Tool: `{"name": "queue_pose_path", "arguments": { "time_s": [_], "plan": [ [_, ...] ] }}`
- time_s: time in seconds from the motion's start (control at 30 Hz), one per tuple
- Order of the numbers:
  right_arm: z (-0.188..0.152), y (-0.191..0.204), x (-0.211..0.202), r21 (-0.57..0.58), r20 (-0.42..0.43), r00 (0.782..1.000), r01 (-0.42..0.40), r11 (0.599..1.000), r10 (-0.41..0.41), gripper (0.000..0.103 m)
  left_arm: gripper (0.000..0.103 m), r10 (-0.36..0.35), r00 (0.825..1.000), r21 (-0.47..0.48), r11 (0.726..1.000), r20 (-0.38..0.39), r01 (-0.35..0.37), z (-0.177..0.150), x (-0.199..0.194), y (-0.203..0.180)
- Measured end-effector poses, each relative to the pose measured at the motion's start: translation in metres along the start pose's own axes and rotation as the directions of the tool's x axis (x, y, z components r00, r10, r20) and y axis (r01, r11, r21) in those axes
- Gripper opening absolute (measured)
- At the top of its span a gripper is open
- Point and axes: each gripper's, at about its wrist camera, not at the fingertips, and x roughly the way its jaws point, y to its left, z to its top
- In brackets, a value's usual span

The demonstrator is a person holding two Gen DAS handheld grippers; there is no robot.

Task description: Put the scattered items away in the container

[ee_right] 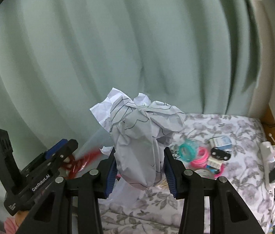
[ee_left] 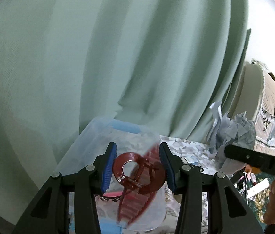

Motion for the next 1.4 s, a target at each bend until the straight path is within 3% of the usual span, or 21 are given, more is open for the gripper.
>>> {"name": "queue_pose_path", "arguments": {
  "time_s": [0.7, 1.27, 1.37, 1.4],
  "plan": [
    [-0.01, 0.039, 0.098, -0.081, -0.195, 0.98, -0.064, 0.995, 0.047, 0.047, 0.046, 0.028, 0.996, -0.102, 0.994, -0.086, -0.037, -0.016, 0.041, 0.053],
    [-0.007, 0.048, 0.136, -0.108, -0.239, 0.97, -0.067, 0.992, 0.04, 0.049, 0.046, 0.053, 0.992, -0.102, 0.993, -0.114, -0.065, -0.014, 0.046, 0.063],
    [-0.004, 0.048, 0.136, -0.107, -0.222, 0.974, -0.068, 0.992, 0.043, 0.058, 0.05, 0.035, 0.993, -0.107, 0.993, -0.11, -0.047, -0.012, 0.041, 0.063],
    [-0.003, 0.047, 0.136, -0.103, -0.216, 0.975, -0.072, 0.992, 0.049, 0.06, 0.056, 0.03, 0.994, -0.107, 0.993, -0.108, -0.042, -0.011, 0.039, 0.063]
  ]
}}
